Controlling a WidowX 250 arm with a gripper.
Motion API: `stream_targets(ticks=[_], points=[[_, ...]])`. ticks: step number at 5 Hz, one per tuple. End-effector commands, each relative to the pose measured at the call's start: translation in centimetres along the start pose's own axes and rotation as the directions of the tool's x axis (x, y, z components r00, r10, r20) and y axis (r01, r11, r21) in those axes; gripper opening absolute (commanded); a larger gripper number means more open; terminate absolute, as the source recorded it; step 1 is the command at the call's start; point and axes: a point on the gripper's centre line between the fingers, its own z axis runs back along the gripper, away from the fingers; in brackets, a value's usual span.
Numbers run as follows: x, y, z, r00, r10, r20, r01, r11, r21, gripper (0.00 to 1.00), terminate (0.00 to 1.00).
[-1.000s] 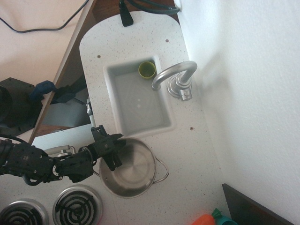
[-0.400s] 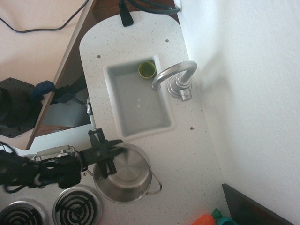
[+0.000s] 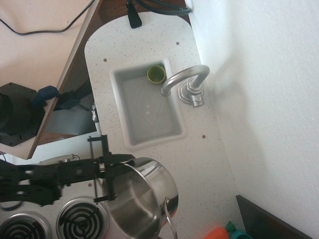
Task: Pick up pot
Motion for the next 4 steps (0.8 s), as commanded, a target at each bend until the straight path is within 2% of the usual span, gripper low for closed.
stream_targets(ticks=[1,2,3,4], points=[[5.6,-1.4,1.5,0.996,0.062,0.062,-0.06,0.998,-0.035,0.0,0.0],[6.5,-1.0,2.1,0.993,0.104,0.048,-0.102,0.994,-0.042,0.0,0.0],[7.0,-0.5,3.2,0.987,0.158,-0.018,-0.159,0.987,-0.03,0.0,0.0],[5.4,-1.0,3.9,0.991,0.129,-0.037,-0.131,0.989,-0.066,0.0,0.0]])
